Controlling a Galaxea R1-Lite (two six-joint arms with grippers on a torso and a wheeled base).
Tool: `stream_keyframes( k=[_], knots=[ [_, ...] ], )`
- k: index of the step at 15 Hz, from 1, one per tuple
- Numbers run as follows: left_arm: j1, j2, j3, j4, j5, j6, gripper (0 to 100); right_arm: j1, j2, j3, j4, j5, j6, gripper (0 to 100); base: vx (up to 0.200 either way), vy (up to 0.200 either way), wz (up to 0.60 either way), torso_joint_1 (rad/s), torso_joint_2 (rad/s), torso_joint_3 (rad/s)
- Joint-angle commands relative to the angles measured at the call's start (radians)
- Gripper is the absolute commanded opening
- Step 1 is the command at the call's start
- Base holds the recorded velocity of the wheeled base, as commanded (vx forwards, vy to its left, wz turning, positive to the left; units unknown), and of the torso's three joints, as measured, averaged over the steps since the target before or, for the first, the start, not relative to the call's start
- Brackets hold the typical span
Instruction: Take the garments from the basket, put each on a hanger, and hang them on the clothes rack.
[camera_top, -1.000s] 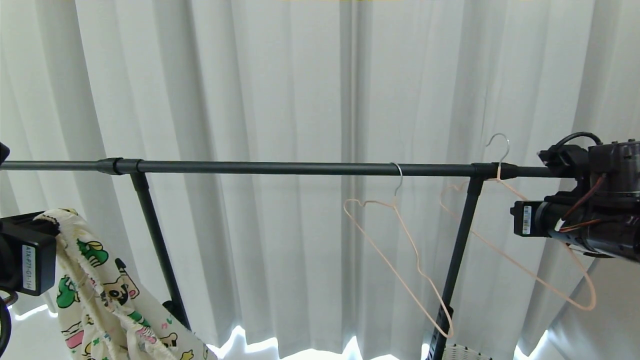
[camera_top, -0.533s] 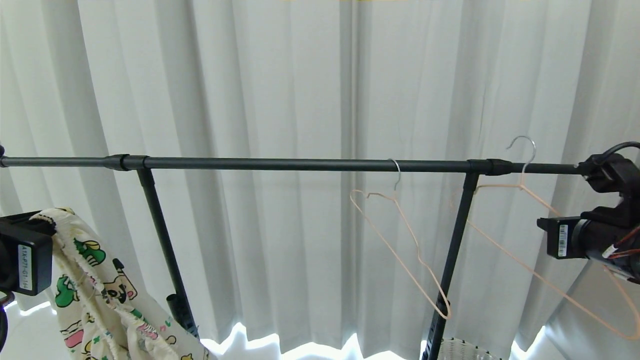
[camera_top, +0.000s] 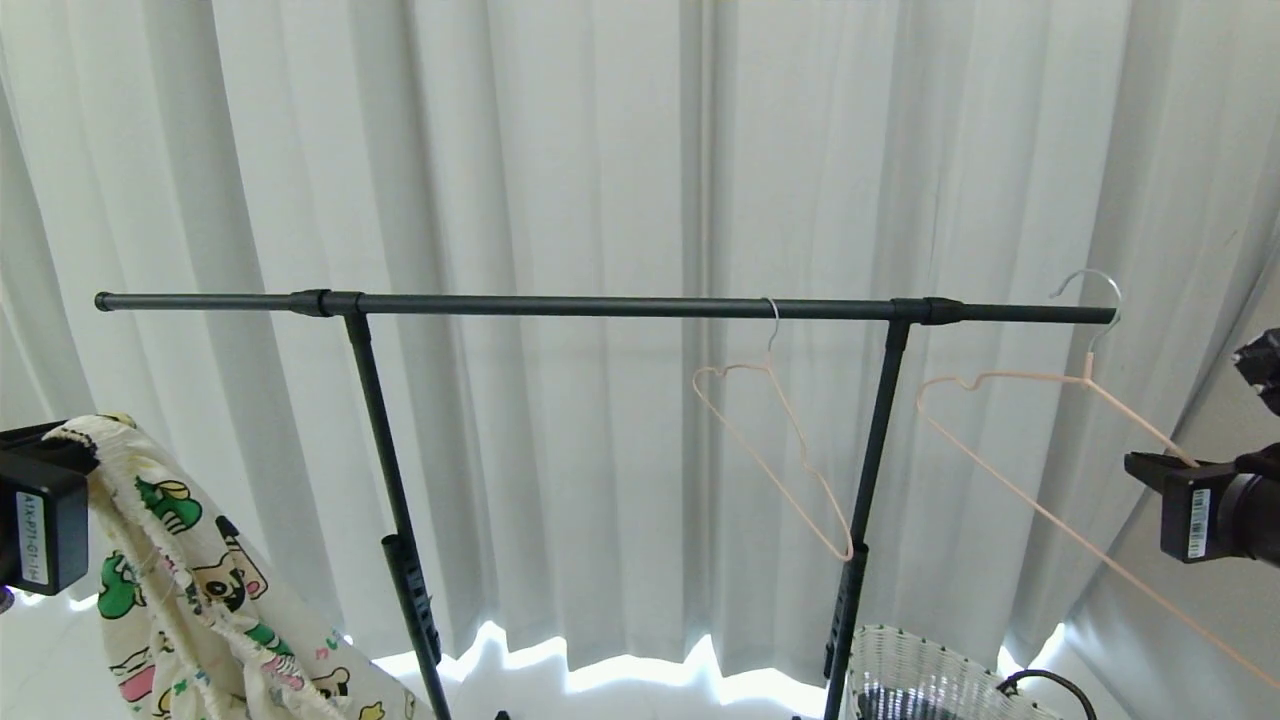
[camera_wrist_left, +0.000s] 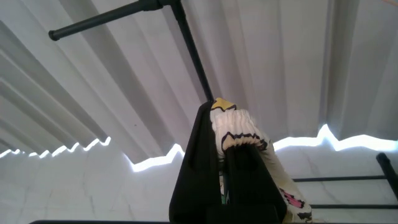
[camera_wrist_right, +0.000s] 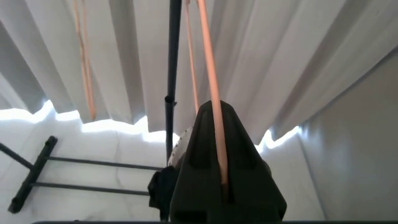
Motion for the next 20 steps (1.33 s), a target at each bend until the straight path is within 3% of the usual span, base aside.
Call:
stream_keyframes(
  k=[1,4,9,12,16,17,18,20],
  knots=[
    [-0.002,-0.005,0.001,0.000,0.000,0.000,0,0.008,-0.017,-0.004,0.000,0.010,-0.016,0,-0.200,0.000,0.00,0.002,0.01,0.007],
    [-0.049,-0.022,0.013,0.000,-0.003,0.000,0,0.075,-0.052,-0.007,0.000,0.068,-0.053,0,-0.067,0.000,0.00,0.001,0.00,0.001],
    [-0.346,-0.030,0.020,0.000,0.006,-0.002,0,0.374,-0.074,-0.056,-0.003,0.105,-0.048,0,0.000,0.000,0.00,0.000,0.00,0.000],
    [-0.338,0.073,-0.012,0.000,0.032,-0.025,0,0.502,-0.066,-0.054,-0.003,0.112,0.001,0,0.000,0.000,0.00,0.000,0.00,0.000],
    [-0.329,0.308,-0.145,0.000,0.181,-0.247,0,0.752,-0.066,-0.048,-0.006,0.135,0.225,0,0.000,0.000,0.00,0.000,0.00,0.000],
    [-0.329,0.332,-0.162,0.000,0.195,-0.281,0,0.779,-0.066,-0.047,-0.011,0.135,0.254,0,0.000,0.000,0.00,0.000,0.00,0.000],
    [-0.327,0.404,-0.217,0.000,0.230,-0.362,0,0.855,-0.064,-0.044,-0.045,0.135,0.306,0,0.000,0.000,0.00,0.000,0.00,0.000],
    [-0.326,0.461,-0.257,0.001,0.258,-0.410,0,0.868,-0.037,-0.045,-0.094,0.135,0.319,0,0.000,0.000,0.00,0.000,0.00,0.000]
  ],
)
